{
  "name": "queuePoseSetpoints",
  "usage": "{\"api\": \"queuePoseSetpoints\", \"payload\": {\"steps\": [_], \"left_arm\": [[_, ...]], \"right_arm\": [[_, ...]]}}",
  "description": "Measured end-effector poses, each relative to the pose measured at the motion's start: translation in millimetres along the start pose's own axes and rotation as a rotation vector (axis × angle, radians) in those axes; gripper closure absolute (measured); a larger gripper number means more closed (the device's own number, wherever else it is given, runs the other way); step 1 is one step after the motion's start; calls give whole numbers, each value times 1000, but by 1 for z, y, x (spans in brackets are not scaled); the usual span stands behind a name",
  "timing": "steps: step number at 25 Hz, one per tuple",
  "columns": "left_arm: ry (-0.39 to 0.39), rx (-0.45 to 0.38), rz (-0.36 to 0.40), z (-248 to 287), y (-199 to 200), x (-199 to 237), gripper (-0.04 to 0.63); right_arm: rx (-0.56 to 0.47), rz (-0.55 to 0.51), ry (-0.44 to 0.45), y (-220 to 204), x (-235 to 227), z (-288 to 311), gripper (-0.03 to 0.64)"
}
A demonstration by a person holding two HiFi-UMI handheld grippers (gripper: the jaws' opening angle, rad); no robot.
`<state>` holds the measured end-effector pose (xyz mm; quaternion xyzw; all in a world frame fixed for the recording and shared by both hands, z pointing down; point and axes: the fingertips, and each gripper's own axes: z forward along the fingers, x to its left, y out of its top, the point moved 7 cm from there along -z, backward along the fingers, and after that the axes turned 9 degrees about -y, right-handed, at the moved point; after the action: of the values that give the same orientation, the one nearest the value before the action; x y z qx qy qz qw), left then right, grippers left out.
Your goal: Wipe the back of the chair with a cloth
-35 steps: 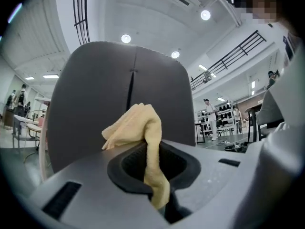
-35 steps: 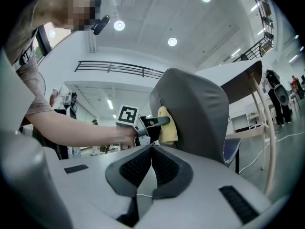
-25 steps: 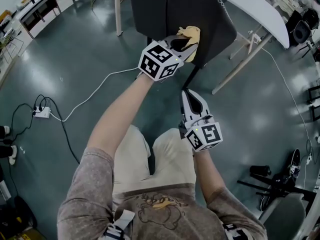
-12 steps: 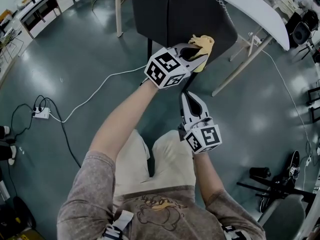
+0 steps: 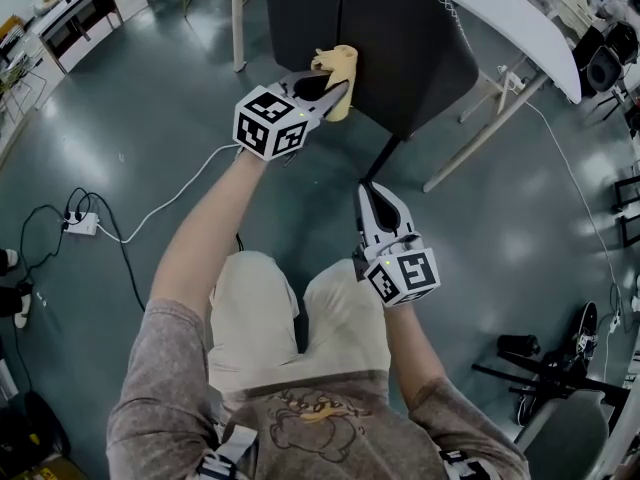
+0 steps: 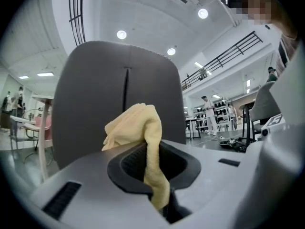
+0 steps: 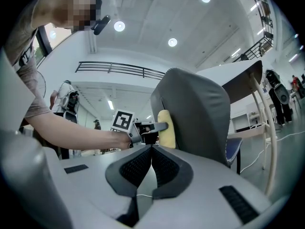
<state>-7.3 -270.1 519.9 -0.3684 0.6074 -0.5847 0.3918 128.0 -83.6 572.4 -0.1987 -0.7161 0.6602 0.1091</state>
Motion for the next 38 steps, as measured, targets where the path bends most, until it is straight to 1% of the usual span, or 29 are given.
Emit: {"api": "queuePoseSetpoints", "payload": {"steps": [2, 6, 8, 11, 13, 15, 19, 23, 31, 34, 38], "left_arm": [[57, 7, -14, -18, -6, 20, 545], [190, 7, -69, -54, -20, 66, 545], [261, 24, -82, -74, -31, 87, 545], [356, 15, -124, -98, -50, 113, 545], [397, 17, -145, -105, -61, 126, 545], [418, 35, -152, -108, -70, 138, 545], [438, 105, -155, -108, -89, 159, 545], [421, 148, -137, -101, -98, 173, 545], [373, 174, -127, -69, -112, 178, 545], [338, 185, -105, -54, -111, 172, 545], [284, 177, -78, -35, -106, 158, 545]], "right_arm": [[5, -1, 1, -2, -1, 0, 592], [10, -2, -1, -4, -5, 3, 592], [15, 1, -5, -6, -4, 5, 592], [31, -1, -11, -12, -4, 9, 592], [40, -4, -11, -15, -4, 13, 592], [47, -5, -11, -18, -3, 18, 592], [64, -11, -19, -23, -1, 27, 592], [74, -15, -23, -29, 2, 33, 592], [90, -28, -39, -32, -4, 39, 592], [95, -30, -42, -32, -7, 39, 592], [102, -31, -45, -34, -9, 38, 592]]}}
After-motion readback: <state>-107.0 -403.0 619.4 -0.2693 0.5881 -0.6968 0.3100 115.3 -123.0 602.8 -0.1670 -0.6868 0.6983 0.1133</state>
